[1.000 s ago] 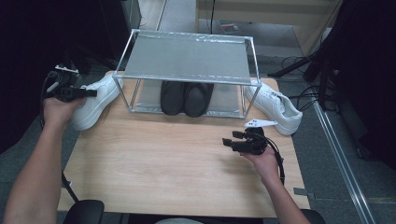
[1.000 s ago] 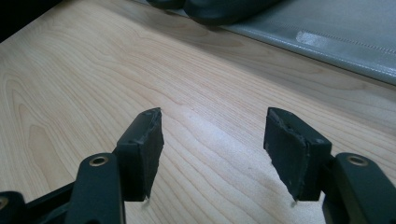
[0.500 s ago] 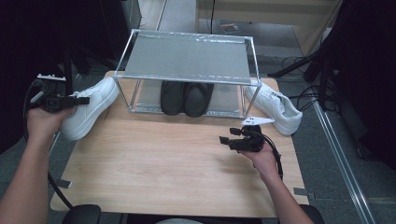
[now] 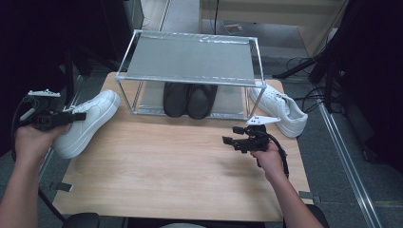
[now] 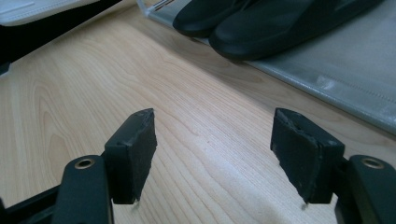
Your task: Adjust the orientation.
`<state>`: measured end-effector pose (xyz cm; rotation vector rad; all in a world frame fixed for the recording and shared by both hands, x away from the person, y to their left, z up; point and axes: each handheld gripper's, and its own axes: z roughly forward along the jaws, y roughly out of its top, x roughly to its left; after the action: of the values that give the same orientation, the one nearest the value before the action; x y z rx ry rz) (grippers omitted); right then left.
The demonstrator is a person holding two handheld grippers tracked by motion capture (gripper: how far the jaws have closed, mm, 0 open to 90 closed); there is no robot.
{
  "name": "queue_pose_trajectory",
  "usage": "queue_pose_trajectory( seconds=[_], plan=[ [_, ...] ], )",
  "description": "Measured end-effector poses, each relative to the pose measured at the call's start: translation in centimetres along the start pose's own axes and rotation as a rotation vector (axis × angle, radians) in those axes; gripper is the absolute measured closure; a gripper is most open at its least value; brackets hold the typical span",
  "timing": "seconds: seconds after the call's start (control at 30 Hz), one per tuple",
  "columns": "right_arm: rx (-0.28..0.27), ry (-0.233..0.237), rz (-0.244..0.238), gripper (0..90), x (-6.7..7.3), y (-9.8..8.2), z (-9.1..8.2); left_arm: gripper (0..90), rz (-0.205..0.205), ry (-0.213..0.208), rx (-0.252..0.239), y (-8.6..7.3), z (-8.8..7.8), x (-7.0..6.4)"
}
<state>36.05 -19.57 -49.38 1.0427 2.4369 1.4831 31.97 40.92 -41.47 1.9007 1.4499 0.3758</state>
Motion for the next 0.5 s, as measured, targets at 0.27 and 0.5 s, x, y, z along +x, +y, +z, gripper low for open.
queue_pose_trajectory(
  seconds=[0.27,0.5],
  plan=[
    [0.053,-0.013,-0.026,30.1,0.2,0.0,0.5,80.4,-0.009,-0.015,0.002,-2.1,-1.0,-0.8],
    [0.056,-0.019,-0.029,29.8,0.2,0.0,0.6,80.4,0.019,-0.041,0.011,-4.3,-1.9,-2.3]
  ],
)
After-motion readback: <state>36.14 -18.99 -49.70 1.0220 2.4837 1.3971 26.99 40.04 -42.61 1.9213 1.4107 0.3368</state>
